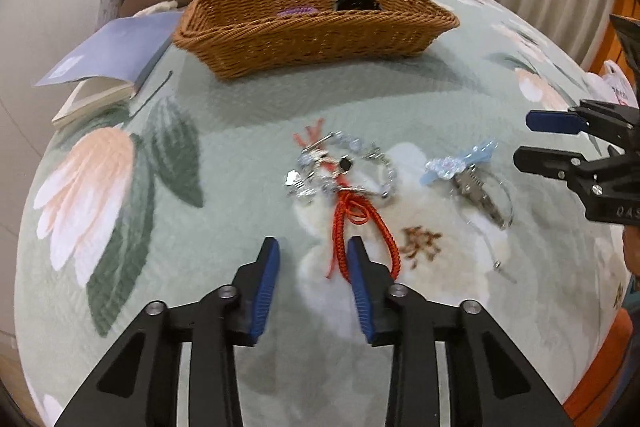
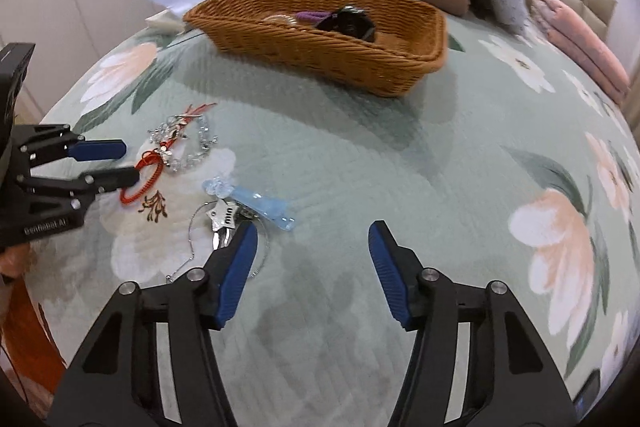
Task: Organize jewelry
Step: 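Grasp the blue keychain with the right tool while the left tool grasps the red cord bracelet, then carry the keychain and red cord bracelet into the basket and open both tools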
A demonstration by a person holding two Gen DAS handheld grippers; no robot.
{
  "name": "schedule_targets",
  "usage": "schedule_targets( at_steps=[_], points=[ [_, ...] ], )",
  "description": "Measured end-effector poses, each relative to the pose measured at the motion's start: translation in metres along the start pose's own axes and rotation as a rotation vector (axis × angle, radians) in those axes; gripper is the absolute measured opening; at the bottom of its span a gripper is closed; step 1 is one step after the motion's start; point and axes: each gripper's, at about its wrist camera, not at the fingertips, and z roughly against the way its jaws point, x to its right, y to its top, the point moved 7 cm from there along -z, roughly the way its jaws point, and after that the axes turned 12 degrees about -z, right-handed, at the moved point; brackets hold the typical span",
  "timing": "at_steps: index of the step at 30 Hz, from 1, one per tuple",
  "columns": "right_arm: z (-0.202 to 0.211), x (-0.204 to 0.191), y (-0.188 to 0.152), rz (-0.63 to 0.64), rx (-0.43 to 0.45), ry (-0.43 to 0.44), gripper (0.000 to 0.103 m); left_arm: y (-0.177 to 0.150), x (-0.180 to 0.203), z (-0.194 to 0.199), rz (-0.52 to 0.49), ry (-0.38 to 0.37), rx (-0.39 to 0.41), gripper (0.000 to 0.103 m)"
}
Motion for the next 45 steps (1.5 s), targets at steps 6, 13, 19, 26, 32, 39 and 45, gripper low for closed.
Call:
schedule_targets(
  at_steps=[6,13,19,26,32,39,45],
  points=[
    [-0.007,-0.017,0.008,0.078,0.0,0.072,0.055,-0.014,-0.021,0.008,0.019,-0.029,0.001,0.034],
    [-0.036,-0.028,0.017,0.146,-0.073,0.097,0.033,-0.011,-0.017,0.006,0.003,-0.056,0.006,0.034],
    [-0.046,-0.037,0.017,0.127,-0.088,0.177,0.019,-0.003,-0.008,0.001,-0.01,-0.064,0.008,0.034],
    [-0.029,-0.038,-0.001,0.141,-0.071,0.195,0.014,0.004,0.004,-0.002,-0.028,-0.117,0.04,0.004],
    [-0.004,-0.017,-0.009,0.091,-0.022,0.186,0.013,-0.01,0.001,0.013,0.005,-0.202,0.081,0.004],
    [0.016,-0.003,-0.011,0.058,0.019,0.18,0.013,-0.009,-0.009,0.05,0.061,-0.278,0.168,0.004],
    [0.032,-0.009,-0.003,0.061,0.056,0.19,0.013,0.014,-0.015,0.082,0.046,-0.273,0.248,0.004]
  ],
)
